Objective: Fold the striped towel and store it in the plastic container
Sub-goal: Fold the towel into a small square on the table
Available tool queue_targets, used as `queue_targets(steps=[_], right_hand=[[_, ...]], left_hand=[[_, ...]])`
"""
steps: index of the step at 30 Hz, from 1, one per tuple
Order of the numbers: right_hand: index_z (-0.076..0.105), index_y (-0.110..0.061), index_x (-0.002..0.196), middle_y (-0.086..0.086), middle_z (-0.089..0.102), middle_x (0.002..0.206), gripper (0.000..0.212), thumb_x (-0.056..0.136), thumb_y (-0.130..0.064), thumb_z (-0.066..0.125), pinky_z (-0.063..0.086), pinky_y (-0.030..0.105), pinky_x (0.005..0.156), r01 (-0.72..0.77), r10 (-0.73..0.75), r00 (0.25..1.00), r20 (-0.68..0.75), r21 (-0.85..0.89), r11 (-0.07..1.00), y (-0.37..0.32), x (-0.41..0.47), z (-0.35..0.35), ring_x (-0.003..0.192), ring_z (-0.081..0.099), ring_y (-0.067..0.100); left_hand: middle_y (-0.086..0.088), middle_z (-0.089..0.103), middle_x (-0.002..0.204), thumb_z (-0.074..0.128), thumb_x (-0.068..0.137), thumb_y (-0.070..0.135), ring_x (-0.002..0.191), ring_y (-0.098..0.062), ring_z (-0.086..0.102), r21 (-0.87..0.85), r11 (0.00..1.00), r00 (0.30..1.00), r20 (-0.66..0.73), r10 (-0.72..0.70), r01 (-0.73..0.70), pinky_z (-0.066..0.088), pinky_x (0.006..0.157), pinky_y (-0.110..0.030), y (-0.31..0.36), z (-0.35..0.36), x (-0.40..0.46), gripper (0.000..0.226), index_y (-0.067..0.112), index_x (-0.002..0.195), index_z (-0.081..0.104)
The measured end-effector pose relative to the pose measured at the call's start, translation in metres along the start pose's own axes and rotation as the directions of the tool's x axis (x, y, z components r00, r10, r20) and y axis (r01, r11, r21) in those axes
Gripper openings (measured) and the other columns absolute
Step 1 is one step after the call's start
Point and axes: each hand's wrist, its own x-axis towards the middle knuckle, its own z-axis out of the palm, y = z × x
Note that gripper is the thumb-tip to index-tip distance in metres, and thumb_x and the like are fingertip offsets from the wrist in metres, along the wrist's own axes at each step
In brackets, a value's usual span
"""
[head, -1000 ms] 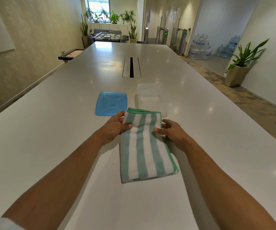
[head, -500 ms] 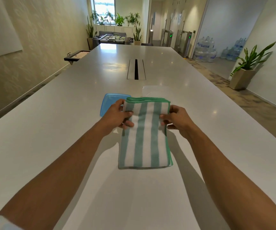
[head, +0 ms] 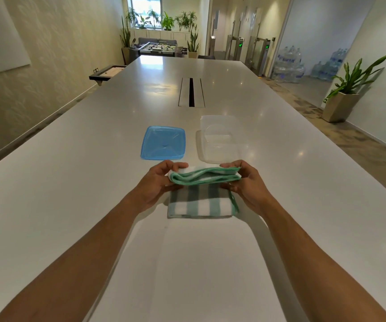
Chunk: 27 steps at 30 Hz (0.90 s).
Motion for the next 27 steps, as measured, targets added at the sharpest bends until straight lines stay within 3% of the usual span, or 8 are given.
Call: queue_targets(steps=[3, 7, 10, 14, 19, 21, 24, 27], right_hand=[[0.059, -0.011, 0.077, 0.009, 0.065, 0.119, 0.032, 0.079, 0.021, 0.056, 0.053, 0.043, 0.093, 0.071, -0.061, 0.997, 0.054, -0.195, 0.978, 0.006, -0.007, -0.007, 0.108, 0.062, 0.026], [0.057, -0.01, 0.077, 0.002, 0.063, 0.121, 0.035, 0.077, 0.024, 0.048, 0.056, 0.032, 0.084, 0.115, -0.085, 0.992, 0.093, -0.397, 0.911, 0.008, -0.013, -0.008, 0.106, 0.063, 0.022], [0.059, -0.016, 0.076, -0.001, 0.063, 0.122, 0.04, 0.075, 0.023, 0.05, 0.055, 0.039, 0.092, 0.145, -0.103, 0.988, 0.113, -0.464, 0.874, 0.016, -0.01, -0.009, 0.114, 0.061, 0.022], [0.06, -0.018, 0.077, -0.001, 0.064, 0.122, 0.043, 0.075, 0.023, 0.05, 0.052, 0.035, 0.098, 0.148, -0.111, 0.989, 0.1, -0.522, 0.84, 0.022, -0.011, -0.012, 0.12, 0.057, 0.017], [0.058, -0.016, 0.079, 0.0, 0.061, 0.124, 0.043, 0.077, 0.025, 0.044, 0.052, 0.036, 0.096, 0.116, -0.067, 0.991, 0.116, -0.488, 0.865, 0.021, -0.013, -0.015, 0.122, 0.054, 0.019], [0.058, -0.017, 0.08, -0.002, 0.061, 0.125, 0.043, 0.076, 0.024, 0.043, 0.05, 0.034, 0.098, 0.11, -0.054, 0.991, 0.122, -0.527, 0.843, 0.02, -0.014, -0.016, 0.123, 0.053, 0.018], [0.057, -0.018, 0.082, -0.004, 0.058, 0.13, 0.044, 0.072, 0.022, 0.041, 0.044, 0.019, 0.099, 0.125, -0.027, 0.988, 0.154, -0.672, 0.73, 0.02, -0.018, -0.016, 0.125, 0.049, 0.015], [0.062, -0.012, 0.082, 0.001, 0.064, 0.12, 0.041, 0.067, 0.016, 0.037, 0.043, 0.032, 0.103, 0.159, -0.04, 0.984, 0.172, -0.768, 0.621, 0.014, -0.02, -0.016, 0.125, 0.051, 0.021]], left_hand=[[-0.006, 0.064, 0.124, 0.048, 0.077, -0.024, 0.112, -0.027, 0.06, 0.067, 0.998, 0.998, 0.059, 0.005, -0.009, 0.054, 0.086, -0.035, -0.005, -0.005, -0.004, 0.04, 0.014, 0.067, 0.058], [-0.003, 0.062, 0.125, 0.047, 0.075, -0.026, 0.114, -0.024, 0.058, 0.216, 0.976, 1.0, -0.001, 0.025, -0.024, 0.053, 0.085, -0.028, -0.006, -0.006, -0.005, 0.05, 0.019, 0.058, 0.061], [-0.004, 0.059, 0.123, 0.04, 0.071, -0.031, 0.113, -0.024, 0.055, 0.286, 0.957, 0.997, -0.043, 0.071, -0.056, 0.052, 0.079, -0.021, -0.01, -0.005, -0.004, 0.05, 0.013, 0.058, 0.059], [-0.01, 0.053, 0.129, 0.037, 0.065, -0.032, 0.118, -0.033, 0.051, 0.232, 0.97, 0.998, -0.001, 0.069, -0.067, 0.049, 0.087, -0.043, -0.023, -0.005, -0.01, 0.047, 0.009, 0.058, 0.058], [-0.013, 0.049, 0.134, 0.037, 0.07, -0.035, 0.113, -0.028, 0.054, 0.143, 0.989, 0.999, 0.01, 0.039, -0.04, 0.053, 0.072, -0.034, -0.02, -0.004, -0.018, 0.044, 0.003, 0.06, 0.057], [-0.013, 0.049, 0.134, 0.036, 0.069, -0.036, 0.113, -0.028, 0.054, 0.171, 0.985, 0.999, 0.026, 0.034, -0.038, 0.054, 0.074, -0.034, -0.02, -0.005, -0.02, 0.047, 0.004, 0.059, 0.058], [-0.008, 0.05, 0.13, 0.032, 0.064, -0.032, 0.118, -0.025, 0.051, 0.377, 0.923, 0.996, 0.065, 0.056, -0.077, 0.05, 0.088, -0.03, -0.023, -0.008, -0.019, 0.045, 0.005, 0.059, 0.056], [-0.001, 0.053, 0.13, 0.042, 0.061, -0.012, 0.121, -0.023, 0.05, 0.521, 0.851, 0.996, 0.081, 0.031, -0.069, 0.048, 0.095, -0.034, -0.02, -0.013, -0.014, 0.032, 0.013, 0.056, 0.061]])
